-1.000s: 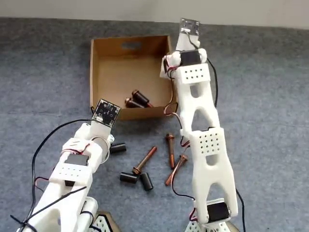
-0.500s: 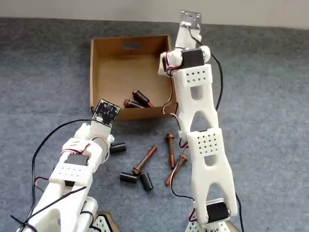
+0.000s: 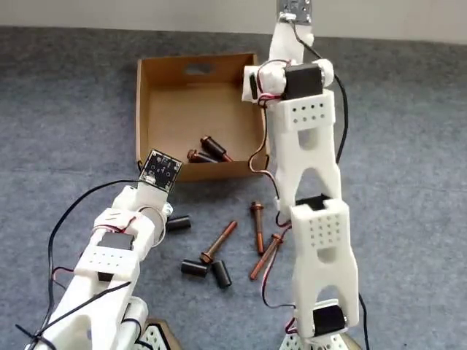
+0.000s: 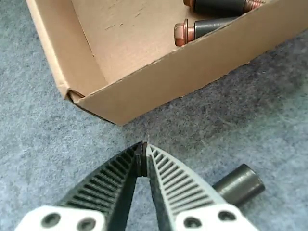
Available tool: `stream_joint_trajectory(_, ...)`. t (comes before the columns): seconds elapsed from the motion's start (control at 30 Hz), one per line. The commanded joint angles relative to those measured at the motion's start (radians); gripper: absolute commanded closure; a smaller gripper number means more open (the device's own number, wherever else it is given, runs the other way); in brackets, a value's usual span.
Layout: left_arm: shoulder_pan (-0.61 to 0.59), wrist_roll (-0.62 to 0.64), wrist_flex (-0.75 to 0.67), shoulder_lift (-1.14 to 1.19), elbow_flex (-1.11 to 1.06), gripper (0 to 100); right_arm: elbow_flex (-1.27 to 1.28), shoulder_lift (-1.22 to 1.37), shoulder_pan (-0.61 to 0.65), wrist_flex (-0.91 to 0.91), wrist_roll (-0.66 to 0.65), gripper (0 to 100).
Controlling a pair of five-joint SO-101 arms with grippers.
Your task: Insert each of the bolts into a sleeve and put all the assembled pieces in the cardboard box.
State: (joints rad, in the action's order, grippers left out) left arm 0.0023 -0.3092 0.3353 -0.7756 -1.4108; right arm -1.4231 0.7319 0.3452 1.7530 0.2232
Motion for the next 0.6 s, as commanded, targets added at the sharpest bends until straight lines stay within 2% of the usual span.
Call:
stream_joint_trajectory(0.0,0.019,-0.009,-0.017,0.002,0.002,98,0.335,-0.283,0.038,0.013,-0.012,96.1)
stream_joint_trajectory(0.17,0.019,-0.009,-0.017,0.002,0.002,98,0.796,-0.564,0.068,-0.053,-0.021,96.1)
stream_joint_trajectory(0.4,0.013,-0.009,-0.017,0.002,0.002,98,1.508,-0.974,0.117,-0.3,-0.078,95.9)
stream_joint_trajectory(0.57,-0.042,-0.002,-0.017,-0.005,0.012,98,1.9,-1.219,0.205,-0.409,-0.126,86.8)
